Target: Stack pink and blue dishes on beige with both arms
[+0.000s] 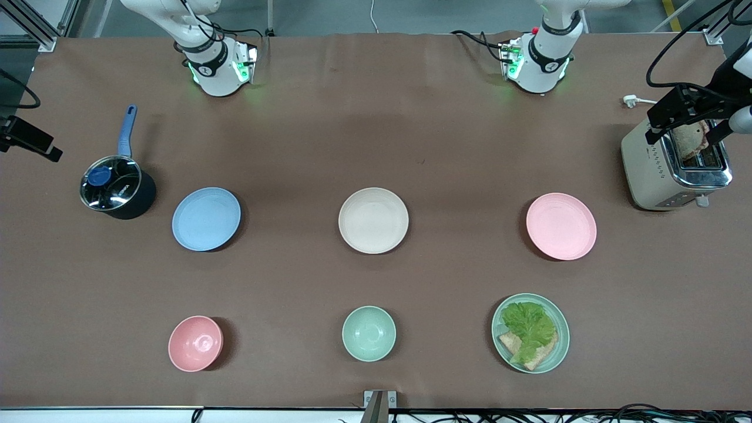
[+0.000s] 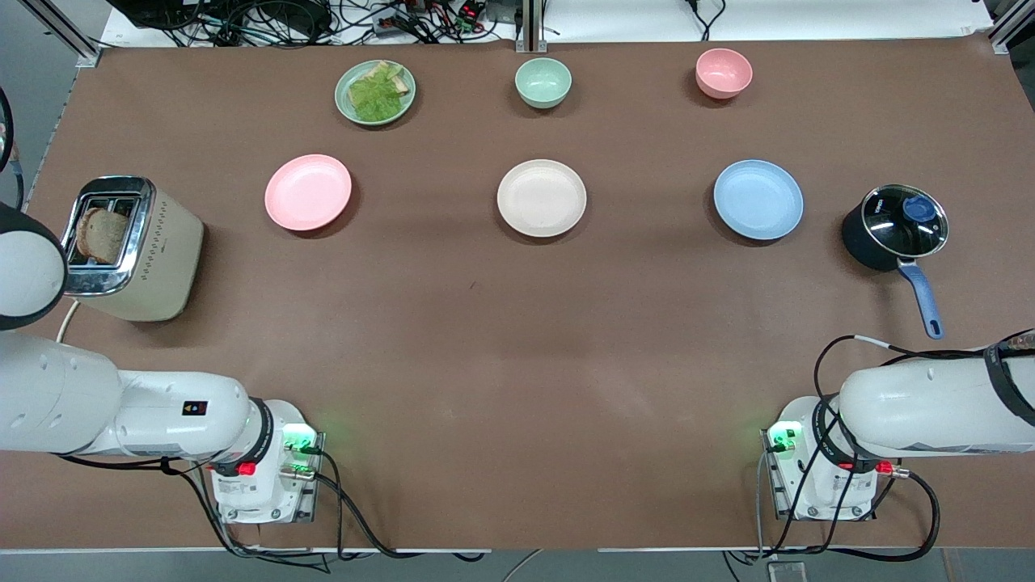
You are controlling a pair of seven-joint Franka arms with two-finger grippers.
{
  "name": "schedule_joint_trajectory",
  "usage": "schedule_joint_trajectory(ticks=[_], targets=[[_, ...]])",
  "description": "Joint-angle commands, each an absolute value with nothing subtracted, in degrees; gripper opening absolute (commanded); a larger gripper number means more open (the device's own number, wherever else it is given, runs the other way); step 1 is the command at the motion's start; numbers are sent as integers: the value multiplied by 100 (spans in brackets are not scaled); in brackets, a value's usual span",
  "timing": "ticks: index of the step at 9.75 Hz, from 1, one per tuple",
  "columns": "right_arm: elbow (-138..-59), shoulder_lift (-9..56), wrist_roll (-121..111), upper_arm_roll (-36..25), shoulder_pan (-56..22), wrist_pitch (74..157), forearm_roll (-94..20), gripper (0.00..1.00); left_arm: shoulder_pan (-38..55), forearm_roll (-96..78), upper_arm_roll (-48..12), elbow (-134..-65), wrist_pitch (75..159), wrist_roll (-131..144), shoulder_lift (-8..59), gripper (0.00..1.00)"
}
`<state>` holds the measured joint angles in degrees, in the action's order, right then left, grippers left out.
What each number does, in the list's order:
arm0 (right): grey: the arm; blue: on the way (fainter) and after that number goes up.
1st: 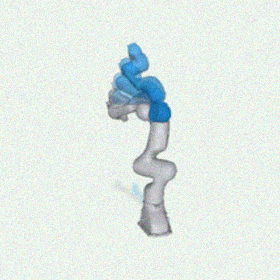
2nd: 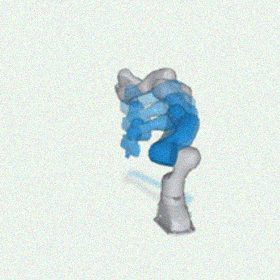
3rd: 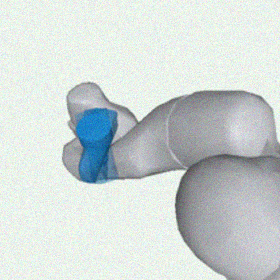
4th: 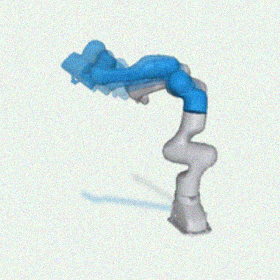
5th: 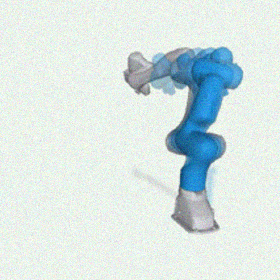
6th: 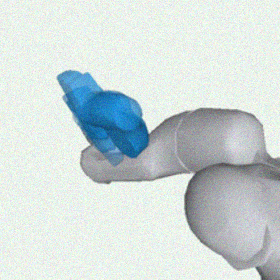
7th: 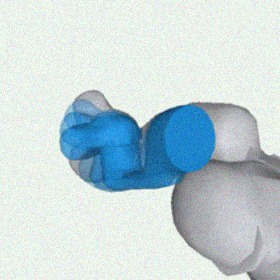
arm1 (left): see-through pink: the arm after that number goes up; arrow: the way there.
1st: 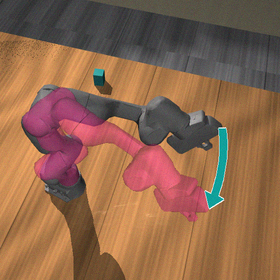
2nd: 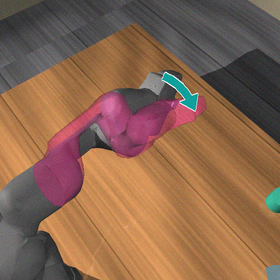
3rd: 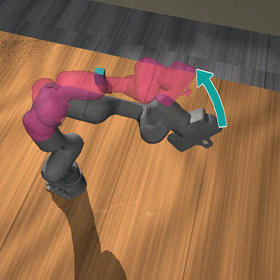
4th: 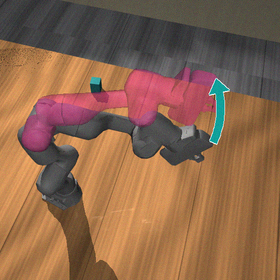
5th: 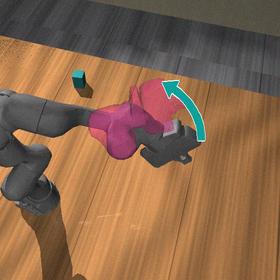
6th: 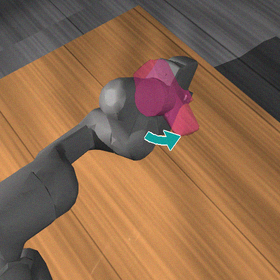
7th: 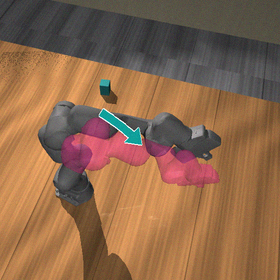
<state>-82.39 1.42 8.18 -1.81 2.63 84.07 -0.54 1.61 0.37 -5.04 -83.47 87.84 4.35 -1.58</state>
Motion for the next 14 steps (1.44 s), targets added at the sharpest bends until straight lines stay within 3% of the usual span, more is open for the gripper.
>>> schedule_joint_trajectory(ticks=[1, 5, 8, 10, 14], targets=[[-8350, 53, 765, -176, 299, 8420, -106, 100, 141, 18, -527, -8604, 8842, 448, -202, 100], [-8271, 175, 747, -184, 325, 8472, -79, 100, 123, -61, -501, -8657, 8553, 351, -150, 100], [-8515, 437, 590, -167, 307, 8560, -237, 100, -87, -218, -431, -8858, 8691, 360, 358, 100], [-9722, 527, -224, -211, 438, 9766, -404, 100, -79, -378, -264, -8938, 9146, 256, 1200, 100], [-11905, 912, -1133, -316, 510, 12464, -878, 100, -79, -956, 105, -10456, 12131, -612, 2098, 100]])
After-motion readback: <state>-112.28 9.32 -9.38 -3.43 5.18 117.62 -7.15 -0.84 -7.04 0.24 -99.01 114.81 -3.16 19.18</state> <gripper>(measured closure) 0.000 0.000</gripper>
